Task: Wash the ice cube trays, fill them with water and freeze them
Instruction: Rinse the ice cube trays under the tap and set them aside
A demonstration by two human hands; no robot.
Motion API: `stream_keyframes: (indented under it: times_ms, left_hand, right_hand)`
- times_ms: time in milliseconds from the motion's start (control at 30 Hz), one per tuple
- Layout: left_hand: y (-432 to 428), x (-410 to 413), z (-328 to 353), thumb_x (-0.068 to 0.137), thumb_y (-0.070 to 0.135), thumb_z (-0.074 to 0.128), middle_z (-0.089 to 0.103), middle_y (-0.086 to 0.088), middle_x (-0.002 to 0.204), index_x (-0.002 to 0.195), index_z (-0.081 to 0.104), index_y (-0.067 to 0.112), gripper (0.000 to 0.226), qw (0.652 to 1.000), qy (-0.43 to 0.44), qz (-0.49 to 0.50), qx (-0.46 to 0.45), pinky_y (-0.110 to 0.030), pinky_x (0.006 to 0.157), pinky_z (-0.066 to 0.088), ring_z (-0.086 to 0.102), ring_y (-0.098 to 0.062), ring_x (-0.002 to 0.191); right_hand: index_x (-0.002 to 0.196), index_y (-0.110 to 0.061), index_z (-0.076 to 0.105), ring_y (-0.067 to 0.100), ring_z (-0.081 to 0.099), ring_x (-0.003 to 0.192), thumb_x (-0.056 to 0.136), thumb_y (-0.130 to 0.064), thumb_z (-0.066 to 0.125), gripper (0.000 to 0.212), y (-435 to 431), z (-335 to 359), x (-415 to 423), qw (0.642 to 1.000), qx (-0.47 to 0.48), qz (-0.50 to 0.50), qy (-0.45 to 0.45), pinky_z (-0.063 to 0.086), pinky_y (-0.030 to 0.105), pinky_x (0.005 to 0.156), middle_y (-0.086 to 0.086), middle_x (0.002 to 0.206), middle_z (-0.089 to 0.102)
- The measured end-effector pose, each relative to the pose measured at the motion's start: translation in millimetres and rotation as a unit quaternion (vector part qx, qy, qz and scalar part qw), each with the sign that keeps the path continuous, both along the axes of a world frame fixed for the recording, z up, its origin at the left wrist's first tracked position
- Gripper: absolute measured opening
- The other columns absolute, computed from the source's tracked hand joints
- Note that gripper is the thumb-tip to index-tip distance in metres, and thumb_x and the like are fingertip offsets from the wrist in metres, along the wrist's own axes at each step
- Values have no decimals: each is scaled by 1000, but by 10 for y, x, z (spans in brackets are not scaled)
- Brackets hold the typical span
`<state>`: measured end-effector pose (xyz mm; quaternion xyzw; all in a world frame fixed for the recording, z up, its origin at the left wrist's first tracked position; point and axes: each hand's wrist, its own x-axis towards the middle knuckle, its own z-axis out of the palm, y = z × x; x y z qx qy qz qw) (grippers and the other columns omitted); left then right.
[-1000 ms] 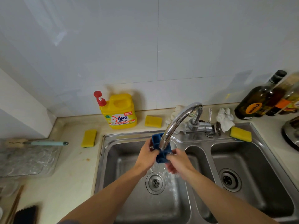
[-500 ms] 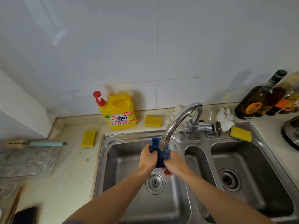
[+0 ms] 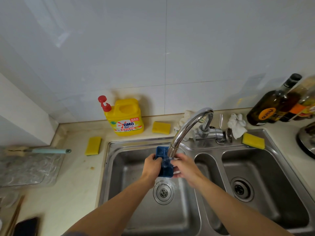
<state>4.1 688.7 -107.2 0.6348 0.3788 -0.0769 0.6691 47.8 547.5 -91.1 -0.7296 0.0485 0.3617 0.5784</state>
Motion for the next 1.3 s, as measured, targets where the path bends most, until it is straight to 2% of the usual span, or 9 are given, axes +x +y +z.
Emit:
stream_keyframes:
  times_ms: [167,300,433,500,600,700,833,1067,1300]
  left_hand:
    - [-43,-6,33,96,14,59,74,-10,100,107,66,17,13,996,-29,-80,7,-40,85,59,72,-25,94]
    - [-112,-39,98,91,0,54,74,-11,103,112,66,15,28,993,-46,-95,-57,-39,84,60,71,-26,96]
    - [-133,-56,80,82,-12,43,70,-20,107,112,64,11,43,992,-48,-103,-49,-56,90,57,69,-39,102]
    - [-132,-44,38,84,-15,41,71,-21,105,110,63,10,42,994,-42,-93,-33,-60,89,57,70,-40,99]
    - [-81,-40,-12,89,-12,48,73,-21,101,103,65,7,29,997,-19,-79,-16,-58,87,58,72,-38,96]
    - [37,-30,-34,92,-4,56,74,-14,95,97,67,13,21,997,-3,-72,22,-49,85,61,72,-33,94]
    - [163,33,-7,93,-2,54,72,-7,94,98,67,16,23,998,-24,43,44,-32,69,60,71,-23,86]
    - [97,53,59,95,6,56,74,-8,86,93,70,13,15,995,-56,87,-12,-26,58,55,70,-19,77]
    - [47,-21,56,91,3,54,75,0,89,104,70,18,26,995,-61,27,-69,-26,65,56,68,-18,88]
  right_hand:
    - [107,-19,61,23,73,88,93,-19,66,15,25,28,36,994,-69,28,-75,63,39,68,7,100,72]
    - [98,-23,67,23,70,95,87,-17,64,12,14,32,70,989,-77,3,-129,58,38,78,2,96,73]
    - [96,-28,60,26,72,85,84,-7,63,25,-1,46,70,991,-66,-59,-100,60,37,53,3,98,69]
    - [101,-32,58,28,73,84,83,-9,64,30,15,27,52,994,-57,-48,-84,59,36,50,6,104,68]
    - [105,-35,55,26,76,76,87,-14,68,31,1,-2,52,996,-51,-32,-67,59,33,51,6,106,68]
    - [114,-21,54,27,77,72,94,-13,65,24,-47,-27,95,999,-33,-40,-14,59,35,55,14,105,70]
    - [111,-5,59,26,70,65,95,-5,58,15,-81,-24,104,999,-48,-24,-5,63,44,61,20,97,71]
    - [98,-22,59,21,59,46,93,-7,49,19,52,-3,5,989,-94,67,-93,54,33,49,6,55,64]
    - [114,-16,50,20,58,52,97,-17,53,17,-32,-23,25,992,-93,41,-80,51,34,51,17,80,69]
